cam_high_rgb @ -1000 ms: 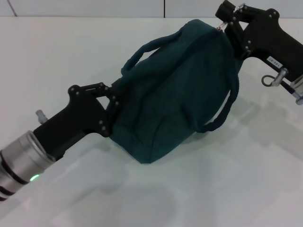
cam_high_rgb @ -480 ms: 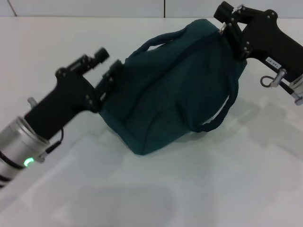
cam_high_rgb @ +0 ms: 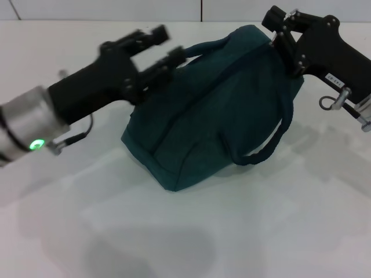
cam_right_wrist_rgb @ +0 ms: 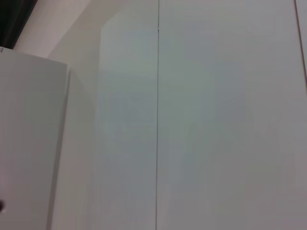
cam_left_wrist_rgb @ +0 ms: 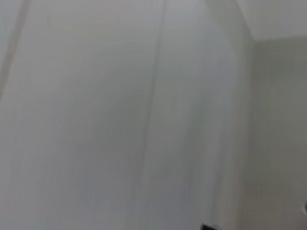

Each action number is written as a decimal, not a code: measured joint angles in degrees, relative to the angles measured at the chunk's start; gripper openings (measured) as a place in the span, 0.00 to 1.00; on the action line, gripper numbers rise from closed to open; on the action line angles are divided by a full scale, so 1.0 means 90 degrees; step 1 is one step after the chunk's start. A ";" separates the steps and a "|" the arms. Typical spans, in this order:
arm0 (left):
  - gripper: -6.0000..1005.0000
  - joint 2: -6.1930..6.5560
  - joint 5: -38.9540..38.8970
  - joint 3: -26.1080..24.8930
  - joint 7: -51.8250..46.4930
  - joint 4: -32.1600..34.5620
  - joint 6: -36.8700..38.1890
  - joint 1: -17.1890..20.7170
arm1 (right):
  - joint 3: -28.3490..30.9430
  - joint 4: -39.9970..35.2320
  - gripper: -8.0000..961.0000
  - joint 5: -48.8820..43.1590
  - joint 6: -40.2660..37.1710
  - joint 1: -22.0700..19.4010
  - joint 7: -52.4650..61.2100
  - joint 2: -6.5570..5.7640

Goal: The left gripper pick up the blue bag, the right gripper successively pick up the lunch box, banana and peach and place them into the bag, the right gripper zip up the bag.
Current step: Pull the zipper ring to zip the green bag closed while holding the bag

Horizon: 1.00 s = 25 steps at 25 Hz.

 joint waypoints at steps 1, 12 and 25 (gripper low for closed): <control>0.63 0.0012 0.0198 0.0001 -0.0177 0.0048 -0.0096 -0.0116 | 0.0000 0.0001 0.03 -0.0001 -0.0006 -0.0004 0.0001 0.0000; 0.55 -0.0126 0.1651 -0.0002 -0.0921 0.0615 -0.0725 -0.0675 | -0.0087 0.0064 0.03 0.0040 -0.0039 -0.0027 0.0080 0.0000; 0.41 -0.0154 0.1767 -0.0002 -0.0508 0.0581 -0.0753 -0.0647 | -0.0087 0.0060 0.03 0.0045 -0.0045 -0.0082 0.0080 0.0000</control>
